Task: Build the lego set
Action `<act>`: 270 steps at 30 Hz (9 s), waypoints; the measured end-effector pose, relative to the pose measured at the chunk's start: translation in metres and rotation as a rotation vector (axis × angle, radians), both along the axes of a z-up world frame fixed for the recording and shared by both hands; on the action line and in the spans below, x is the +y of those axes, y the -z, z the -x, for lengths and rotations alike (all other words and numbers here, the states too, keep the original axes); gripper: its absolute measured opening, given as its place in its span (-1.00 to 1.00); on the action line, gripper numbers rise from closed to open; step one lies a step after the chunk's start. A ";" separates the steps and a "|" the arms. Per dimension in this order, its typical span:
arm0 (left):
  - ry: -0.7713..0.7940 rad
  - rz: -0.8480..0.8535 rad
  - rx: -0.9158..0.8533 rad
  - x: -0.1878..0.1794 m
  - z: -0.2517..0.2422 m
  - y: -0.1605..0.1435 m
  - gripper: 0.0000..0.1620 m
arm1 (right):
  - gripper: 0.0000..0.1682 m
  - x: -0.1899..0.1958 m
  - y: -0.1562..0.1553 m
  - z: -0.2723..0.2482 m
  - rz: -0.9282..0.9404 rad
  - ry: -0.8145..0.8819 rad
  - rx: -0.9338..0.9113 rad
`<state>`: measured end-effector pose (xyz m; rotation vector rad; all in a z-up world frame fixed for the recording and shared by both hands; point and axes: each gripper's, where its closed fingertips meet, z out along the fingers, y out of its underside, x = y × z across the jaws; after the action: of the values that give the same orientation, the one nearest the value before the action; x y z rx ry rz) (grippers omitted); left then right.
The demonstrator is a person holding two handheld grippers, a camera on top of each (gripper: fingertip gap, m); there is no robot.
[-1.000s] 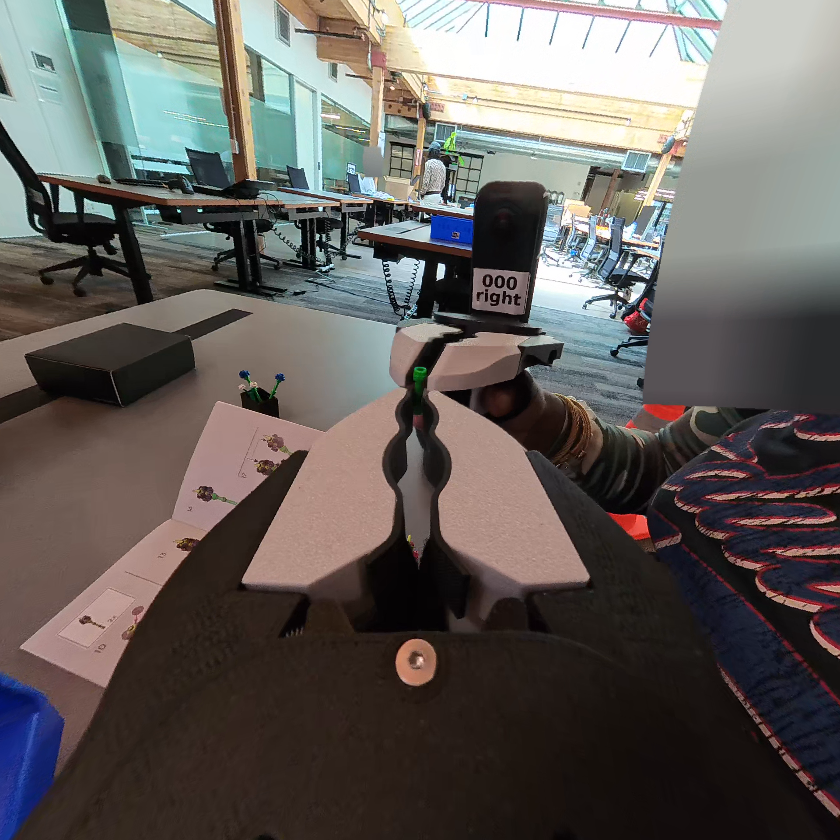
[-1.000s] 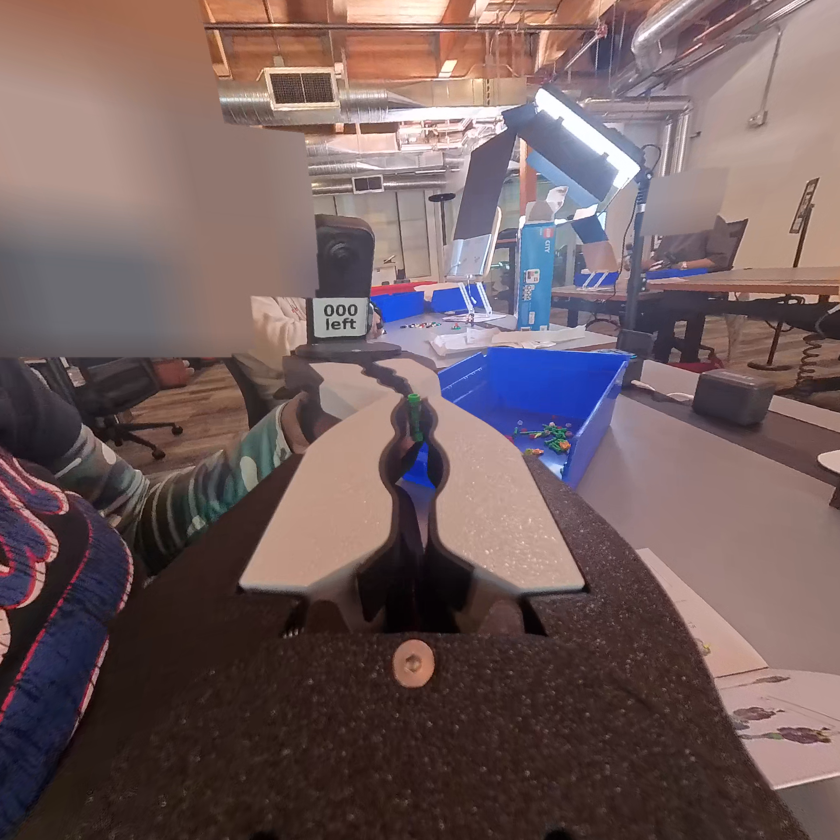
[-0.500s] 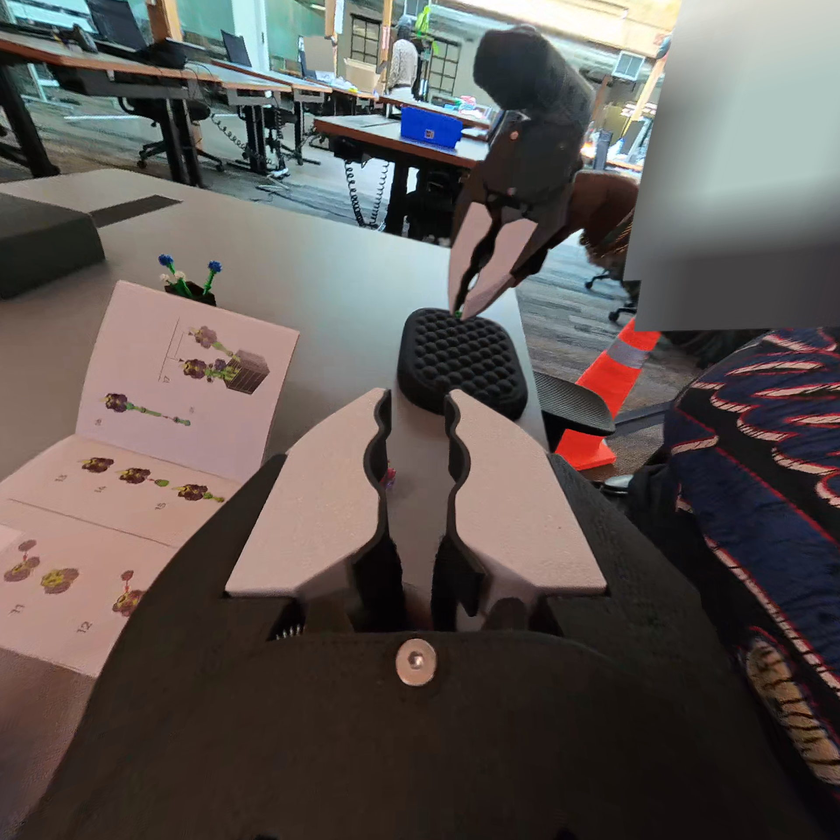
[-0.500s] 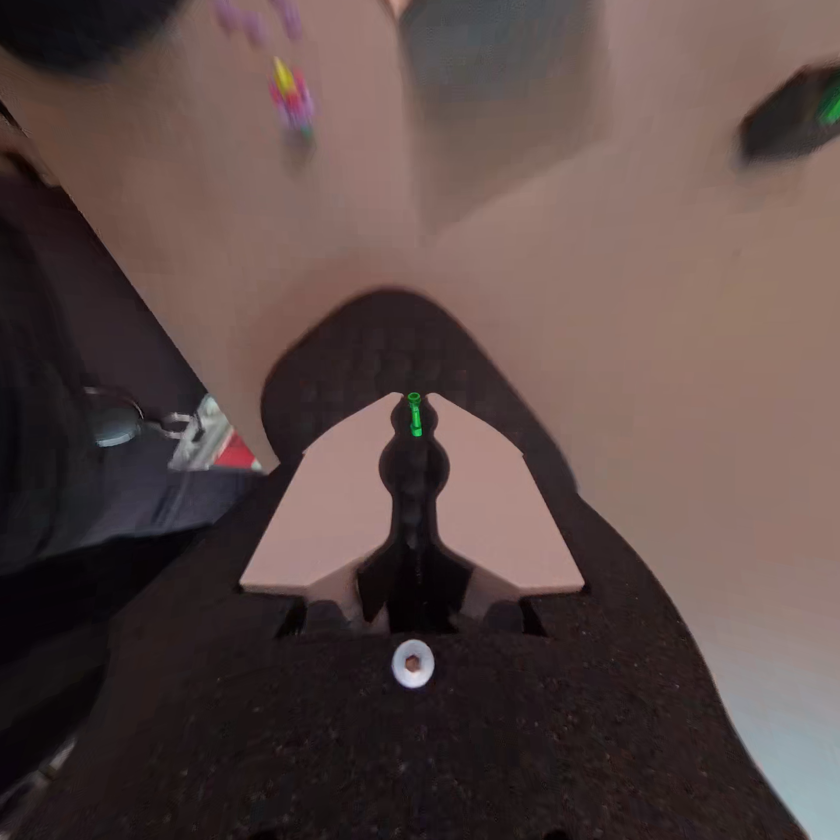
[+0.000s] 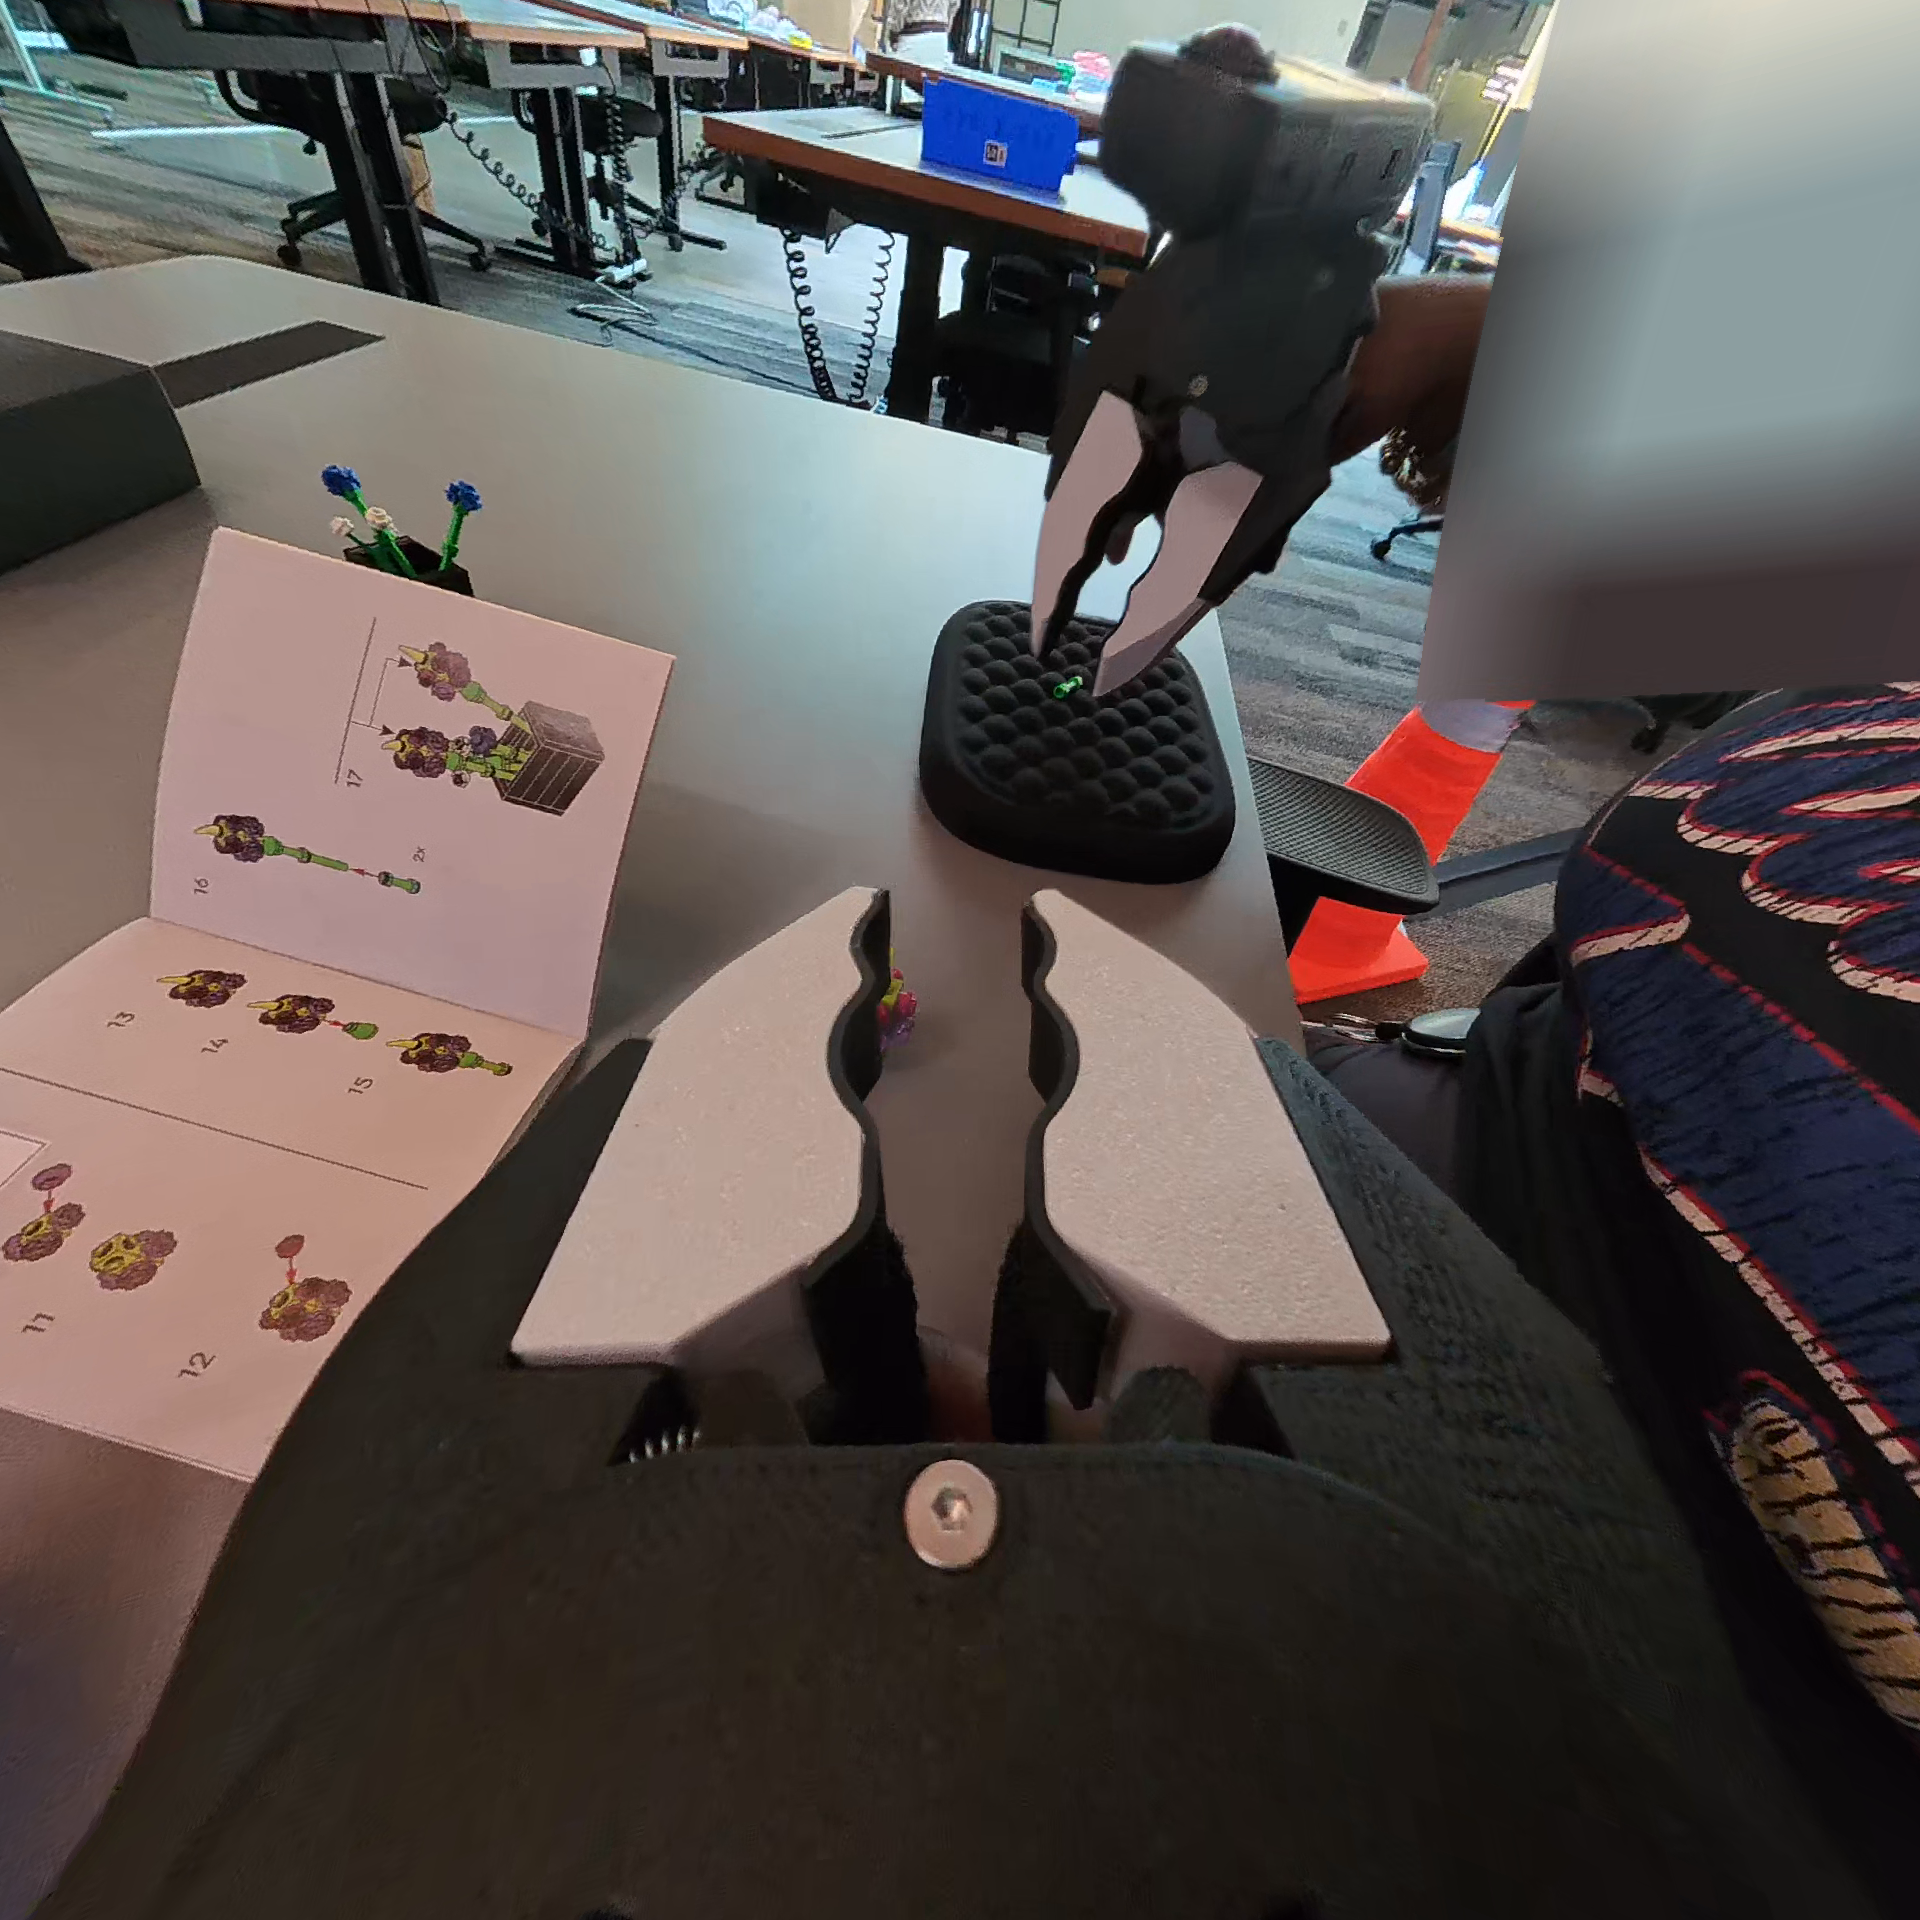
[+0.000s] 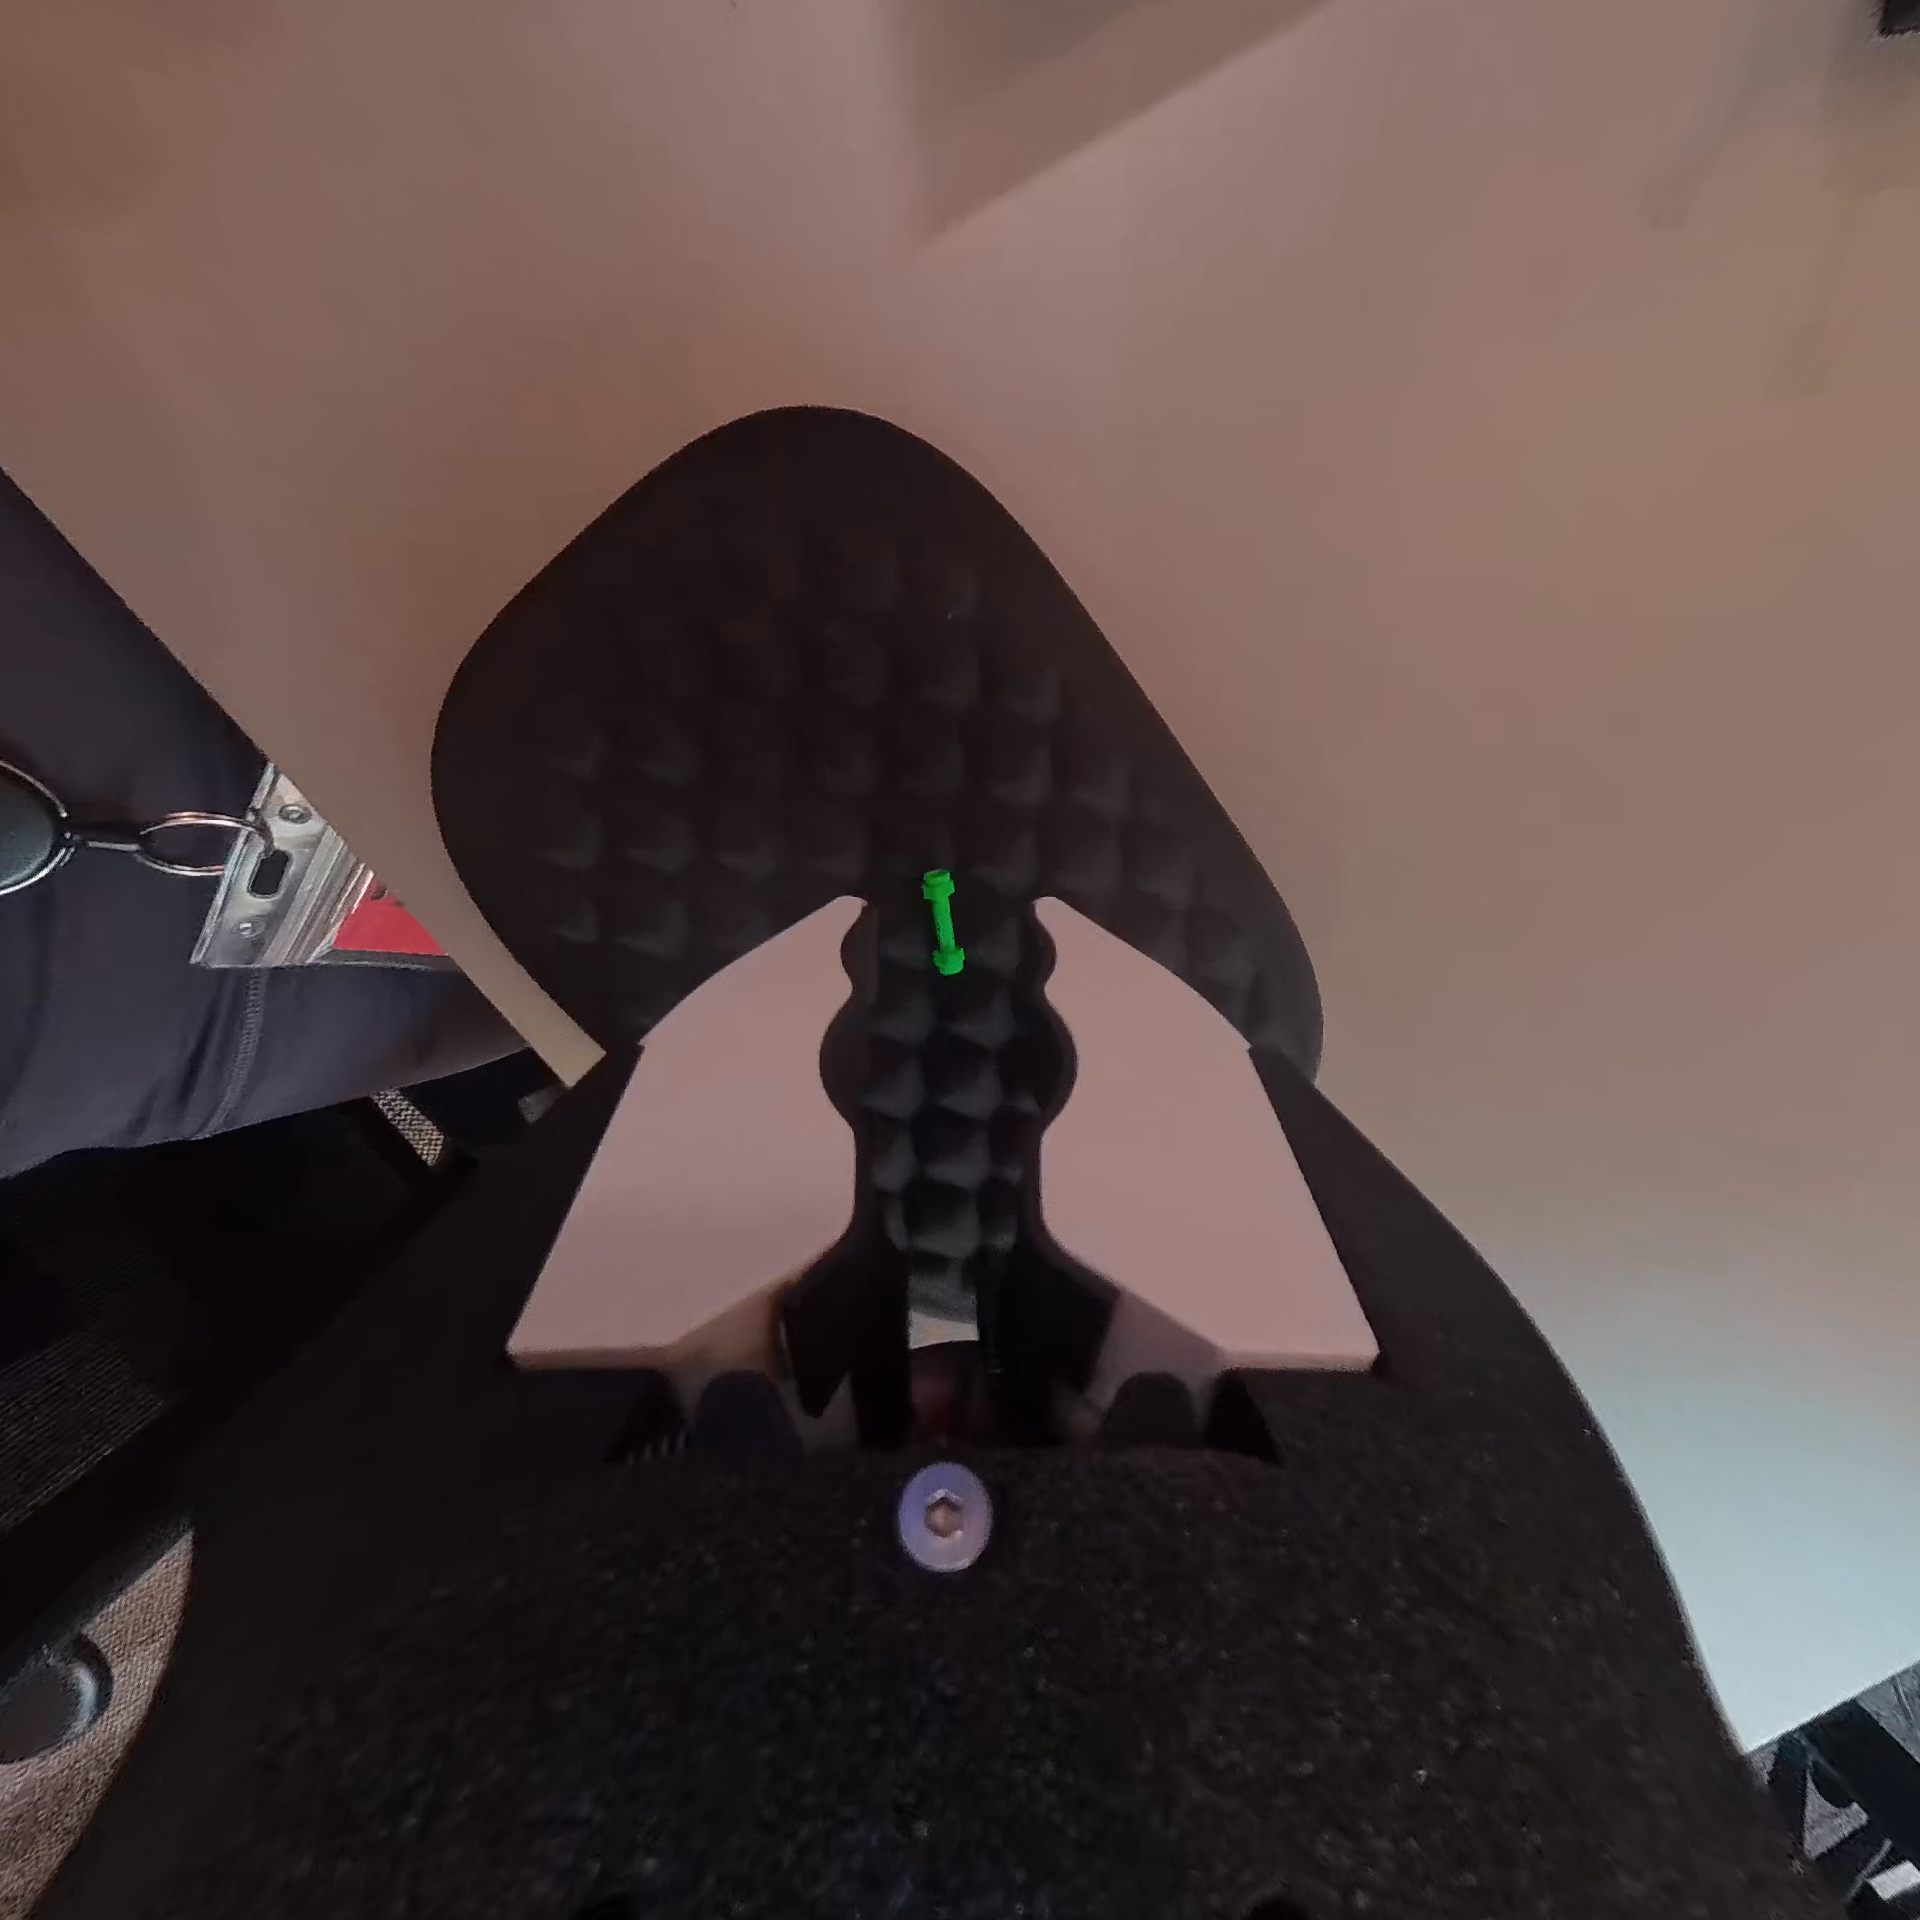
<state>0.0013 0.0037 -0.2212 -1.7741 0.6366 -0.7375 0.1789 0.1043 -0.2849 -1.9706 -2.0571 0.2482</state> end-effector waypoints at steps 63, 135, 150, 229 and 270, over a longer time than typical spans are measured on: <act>-0.123 -0.319 -1.373 0.031 0.053 -0.100 -0.77 | -0.97 -0.026 -0.180 0.187 1.294 0.242 1.972; 0.014 -0.063 -1.580 0.016 0.033 -0.120 -0.76 | -0.97 -0.075 -0.197 0.205 0.575 -0.283 1.687; -0.110 -0.126 -1.231 0.005 0.051 -0.094 -0.76 | -0.97 -0.092 -0.165 0.223 0.670 -0.293 1.466; -0.129 -0.156 -1.082 0.003 0.025 -0.109 -0.77 | -0.81 -0.091 -0.188 0.192 0.760 -0.242 1.820; -0.020 0.593 0.812 0.044 0.290 0.080 -0.72 | -0.94 -0.007 -0.189 0.124 0.472 -0.132 1.887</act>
<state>-0.2886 0.0482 -0.3009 -2.6530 0.9900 -0.1504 0.0546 0.0973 -0.0957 -0.7288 -0.7430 1.7966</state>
